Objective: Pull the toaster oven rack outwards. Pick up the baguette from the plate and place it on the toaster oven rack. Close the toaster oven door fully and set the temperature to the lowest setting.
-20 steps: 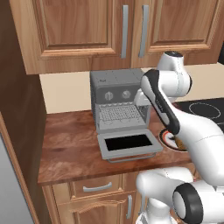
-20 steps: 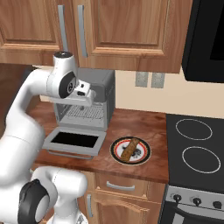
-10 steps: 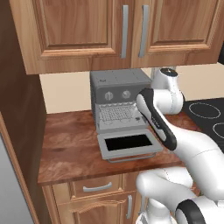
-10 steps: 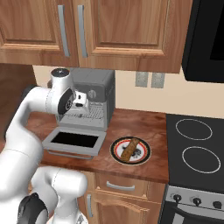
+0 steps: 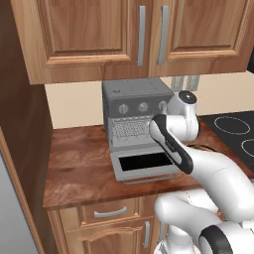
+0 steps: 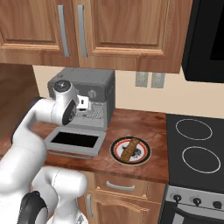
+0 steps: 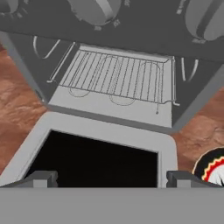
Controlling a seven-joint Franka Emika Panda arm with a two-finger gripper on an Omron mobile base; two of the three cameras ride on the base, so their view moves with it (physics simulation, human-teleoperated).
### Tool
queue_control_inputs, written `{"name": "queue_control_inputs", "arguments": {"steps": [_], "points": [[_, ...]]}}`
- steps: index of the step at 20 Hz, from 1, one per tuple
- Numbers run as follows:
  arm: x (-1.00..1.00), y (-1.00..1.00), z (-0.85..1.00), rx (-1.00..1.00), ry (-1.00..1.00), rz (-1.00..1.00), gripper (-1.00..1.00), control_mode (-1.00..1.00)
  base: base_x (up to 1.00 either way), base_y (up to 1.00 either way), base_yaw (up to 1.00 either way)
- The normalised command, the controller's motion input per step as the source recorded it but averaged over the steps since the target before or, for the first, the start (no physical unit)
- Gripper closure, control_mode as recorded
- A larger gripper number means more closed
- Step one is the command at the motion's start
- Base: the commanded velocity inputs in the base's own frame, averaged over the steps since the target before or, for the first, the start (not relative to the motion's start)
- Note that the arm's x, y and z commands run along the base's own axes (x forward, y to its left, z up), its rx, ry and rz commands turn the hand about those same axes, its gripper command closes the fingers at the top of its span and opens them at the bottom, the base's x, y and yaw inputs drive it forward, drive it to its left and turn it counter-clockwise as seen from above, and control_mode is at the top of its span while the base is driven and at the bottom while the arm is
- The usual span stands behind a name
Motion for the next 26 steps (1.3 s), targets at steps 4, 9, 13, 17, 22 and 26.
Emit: {"name": "queue_control_inputs", "arguments": {"steps": [4, 9, 13, 17, 22, 26], "points": [[0.31, 0.2, -0.09, 0.0, -0.03, -0.21, -1.0, -1.0, 0.0, 0.0, 0.0], [0.15, 0.2, -0.09, 0.0, -0.04, -0.16, -1.0, -1.0, 0.0, 0.0, 0.0], [0.11, 0.1, -0.15, 0.0, -0.14, -0.02, -1.0, -1.0, 0.0, 0.0, 0.0], [0.15, 0.0, -0.26, 0.0, -0.12, 0.0, -1.0, -1.0, 0.0, 0.0, 0.0], [0.15, -0.05, -0.23, 0.0, 0.0, 0.0, -1.0, -1.0, 0.0, 0.0, 0.0], [0.22, 0.0, -0.04, 0.0, 0.0, 0.01, -1.0, -1.0, 0.0, 0.0, 0.0]]}}
